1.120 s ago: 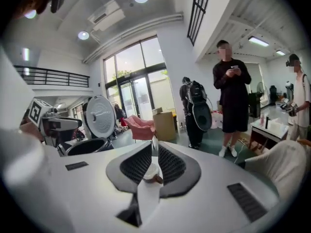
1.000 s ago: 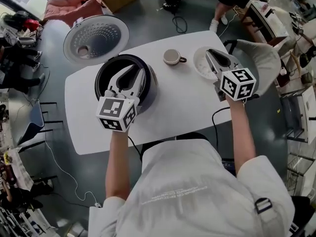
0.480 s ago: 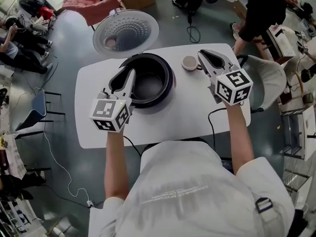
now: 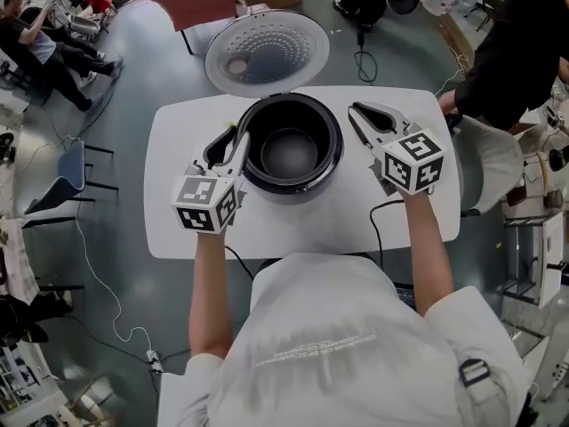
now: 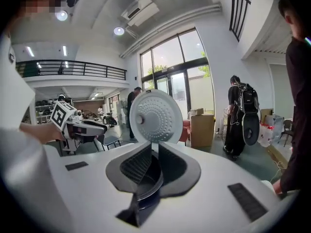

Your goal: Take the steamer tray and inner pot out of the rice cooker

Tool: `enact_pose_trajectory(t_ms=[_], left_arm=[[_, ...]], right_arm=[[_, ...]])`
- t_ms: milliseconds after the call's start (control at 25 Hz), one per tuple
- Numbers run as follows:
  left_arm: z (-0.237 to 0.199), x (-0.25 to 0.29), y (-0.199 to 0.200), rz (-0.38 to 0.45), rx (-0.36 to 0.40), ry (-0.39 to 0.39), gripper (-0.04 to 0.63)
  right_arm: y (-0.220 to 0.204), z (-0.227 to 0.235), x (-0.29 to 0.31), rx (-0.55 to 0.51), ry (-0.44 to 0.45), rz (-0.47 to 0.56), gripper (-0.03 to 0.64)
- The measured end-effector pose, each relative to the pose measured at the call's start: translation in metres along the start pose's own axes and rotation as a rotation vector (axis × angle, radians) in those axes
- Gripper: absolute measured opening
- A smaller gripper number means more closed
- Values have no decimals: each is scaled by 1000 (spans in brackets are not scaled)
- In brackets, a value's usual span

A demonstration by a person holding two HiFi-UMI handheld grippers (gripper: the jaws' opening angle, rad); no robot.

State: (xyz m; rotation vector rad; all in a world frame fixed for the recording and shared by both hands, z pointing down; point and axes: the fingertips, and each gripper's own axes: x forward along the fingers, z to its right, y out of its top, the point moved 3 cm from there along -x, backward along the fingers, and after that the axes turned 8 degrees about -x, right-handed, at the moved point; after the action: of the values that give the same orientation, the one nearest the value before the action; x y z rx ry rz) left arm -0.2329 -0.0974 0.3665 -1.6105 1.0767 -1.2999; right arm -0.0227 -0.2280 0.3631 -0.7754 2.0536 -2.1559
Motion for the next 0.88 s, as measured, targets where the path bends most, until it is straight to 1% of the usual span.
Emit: enact_pose_trajectory(t_ms=[120, 280, 400, 600, 760, 880], left_arm=[[-14, 5, -18, -46, -35, 11, 148], [-26, 16, -39, -101, -65, 9, 177], [-30, 24, -53, -138, -86, 0, 190], [-33, 35, -76, -195, -100, 6, 196], [-35, 40, -90, -262, -77, 17, 196], [-36, 39, -98, -287, -81, 9, 196]], right_arm=[[-11, -10, 14, 8, 32, -57, 128], [-32, -20, 26, 43, 79, -136, 204], [-51, -24, 35, 83, 98, -200, 243], [-84, -18, 40, 160, 89, -284, 250], [-103, -13, 45, 178, 66, -349, 252], [-112, -17, 49, 184, 56, -397, 252]])
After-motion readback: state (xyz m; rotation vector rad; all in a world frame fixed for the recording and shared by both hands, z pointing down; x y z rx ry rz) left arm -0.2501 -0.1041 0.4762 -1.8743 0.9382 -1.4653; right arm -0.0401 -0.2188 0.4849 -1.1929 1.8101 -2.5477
